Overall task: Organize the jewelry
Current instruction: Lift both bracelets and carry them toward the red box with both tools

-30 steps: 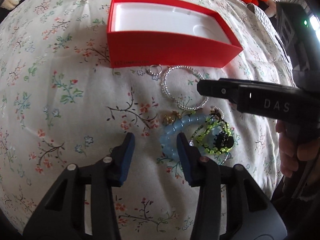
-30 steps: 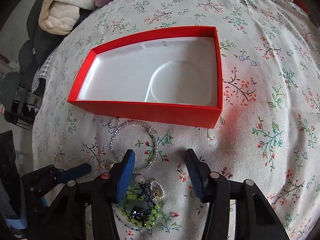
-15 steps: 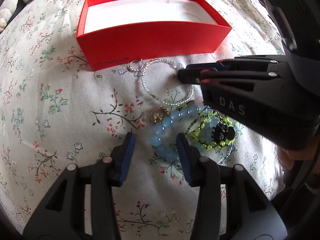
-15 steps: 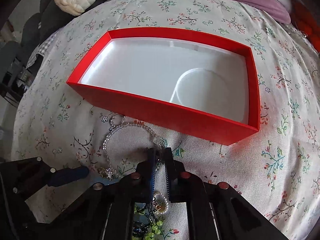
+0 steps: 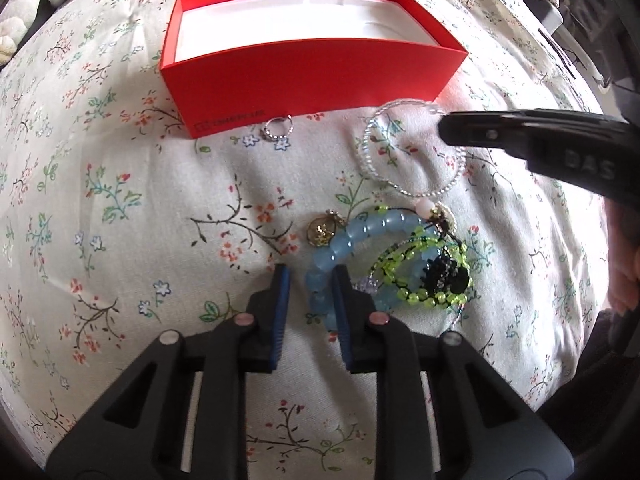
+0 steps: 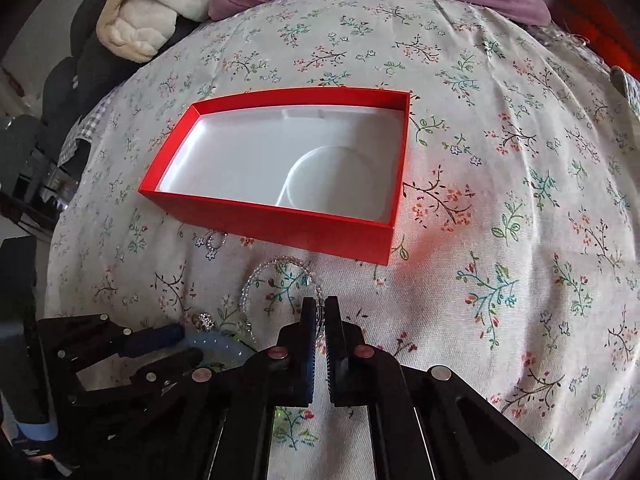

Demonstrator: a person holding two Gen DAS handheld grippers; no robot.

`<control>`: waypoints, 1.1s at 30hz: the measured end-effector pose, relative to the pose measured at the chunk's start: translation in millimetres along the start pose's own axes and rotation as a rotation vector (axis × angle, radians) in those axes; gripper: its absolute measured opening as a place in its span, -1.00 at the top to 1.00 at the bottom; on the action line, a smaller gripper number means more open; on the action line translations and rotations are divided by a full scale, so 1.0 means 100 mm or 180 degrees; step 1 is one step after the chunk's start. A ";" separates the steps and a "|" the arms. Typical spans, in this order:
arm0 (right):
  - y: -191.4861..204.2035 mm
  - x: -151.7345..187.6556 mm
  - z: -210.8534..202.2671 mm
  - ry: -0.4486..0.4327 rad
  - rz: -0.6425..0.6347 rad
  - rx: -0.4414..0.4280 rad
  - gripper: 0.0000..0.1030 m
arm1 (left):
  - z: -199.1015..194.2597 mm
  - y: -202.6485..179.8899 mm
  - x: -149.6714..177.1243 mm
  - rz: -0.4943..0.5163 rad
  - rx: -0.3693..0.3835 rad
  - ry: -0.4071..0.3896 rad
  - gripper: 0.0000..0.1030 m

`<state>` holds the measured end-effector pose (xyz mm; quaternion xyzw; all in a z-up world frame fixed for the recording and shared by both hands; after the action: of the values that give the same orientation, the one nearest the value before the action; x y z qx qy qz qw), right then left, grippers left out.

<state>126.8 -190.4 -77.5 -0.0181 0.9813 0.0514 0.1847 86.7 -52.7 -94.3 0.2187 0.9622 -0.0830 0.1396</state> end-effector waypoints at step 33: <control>0.02 -0.13 -1.16 -0.0776 -0.0005 -0.0327 0.92 | -1.11 -0.32 -0.45 -0.0194 -0.0009 -0.0999 0.75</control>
<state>97.4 -200.7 35.0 -0.0220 0.9476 0.1032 0.3015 86.1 -74.2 28.1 0.1735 0.9348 -0.1191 0.2860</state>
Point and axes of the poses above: each gripper's, at about its wrist camera, not at the fingertips, and z roughly the way its jaws point, y to its left, x to its underside, the point moved 4 cm from there along z, roughly the way its jaws point, and after that the axes turned 1 degree about z, right-handed, at the moved point
